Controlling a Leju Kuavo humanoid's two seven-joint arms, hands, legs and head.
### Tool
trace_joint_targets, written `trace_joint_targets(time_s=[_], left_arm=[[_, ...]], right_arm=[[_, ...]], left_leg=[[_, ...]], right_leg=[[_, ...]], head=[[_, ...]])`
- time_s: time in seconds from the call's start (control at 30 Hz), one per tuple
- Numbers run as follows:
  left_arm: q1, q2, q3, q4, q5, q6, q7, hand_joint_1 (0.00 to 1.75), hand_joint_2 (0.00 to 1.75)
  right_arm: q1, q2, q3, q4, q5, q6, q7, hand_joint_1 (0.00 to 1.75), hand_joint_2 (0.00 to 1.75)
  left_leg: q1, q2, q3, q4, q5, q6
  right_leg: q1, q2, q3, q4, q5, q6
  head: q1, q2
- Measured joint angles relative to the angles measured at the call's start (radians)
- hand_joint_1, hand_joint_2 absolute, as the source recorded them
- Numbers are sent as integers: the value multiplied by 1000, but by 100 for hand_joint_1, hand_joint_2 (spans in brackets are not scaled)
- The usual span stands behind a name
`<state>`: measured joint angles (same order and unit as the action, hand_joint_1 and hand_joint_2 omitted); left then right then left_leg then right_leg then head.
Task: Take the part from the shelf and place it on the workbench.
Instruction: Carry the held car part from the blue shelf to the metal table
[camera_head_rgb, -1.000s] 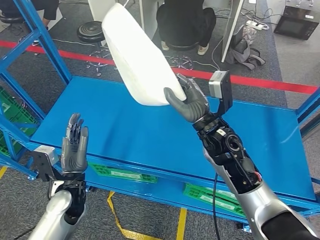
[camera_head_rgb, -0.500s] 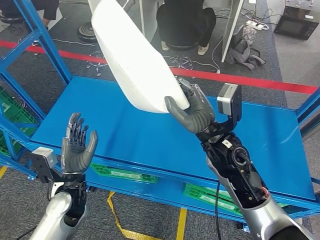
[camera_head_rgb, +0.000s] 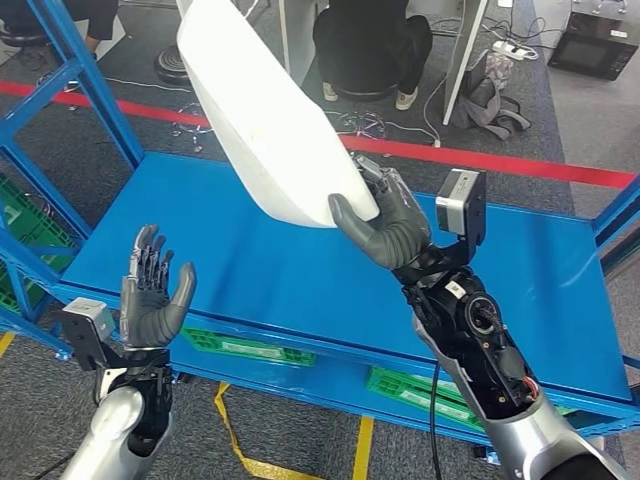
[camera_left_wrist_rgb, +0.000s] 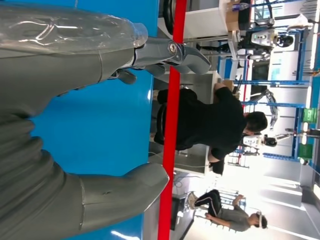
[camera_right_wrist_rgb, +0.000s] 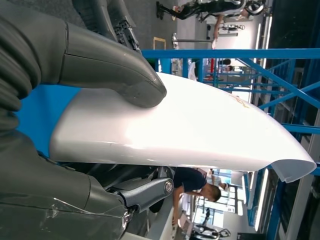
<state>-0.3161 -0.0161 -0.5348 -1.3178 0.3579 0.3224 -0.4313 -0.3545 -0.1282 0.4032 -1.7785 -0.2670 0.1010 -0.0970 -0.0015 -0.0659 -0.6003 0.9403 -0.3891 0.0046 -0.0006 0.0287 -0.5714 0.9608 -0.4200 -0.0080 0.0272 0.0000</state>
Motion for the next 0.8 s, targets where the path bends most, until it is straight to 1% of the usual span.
trace_joint_targets(time_s=[0.37, 0.8], left_arm=[[2, -1, 0, -13, -11, -2, 8, 0, 175], [2, -1, 0, -19, -15, -2, 7, 0, 175]], right_arm=[[10, 0, 5, -14, 40, -25, 5, 175, 175], [17, 0, 8, -23, 40, -32, 6, 175, 175]], left_leg=[[0, 0, 0, 0, 0, 0], [0, 0, 0, 0, 0, 0]], right_leg=[[0, 0, 0, 0, 0, 0], [0, 0, 0, 0, 0, 0]], head=[[0, 0], [0, 0]])
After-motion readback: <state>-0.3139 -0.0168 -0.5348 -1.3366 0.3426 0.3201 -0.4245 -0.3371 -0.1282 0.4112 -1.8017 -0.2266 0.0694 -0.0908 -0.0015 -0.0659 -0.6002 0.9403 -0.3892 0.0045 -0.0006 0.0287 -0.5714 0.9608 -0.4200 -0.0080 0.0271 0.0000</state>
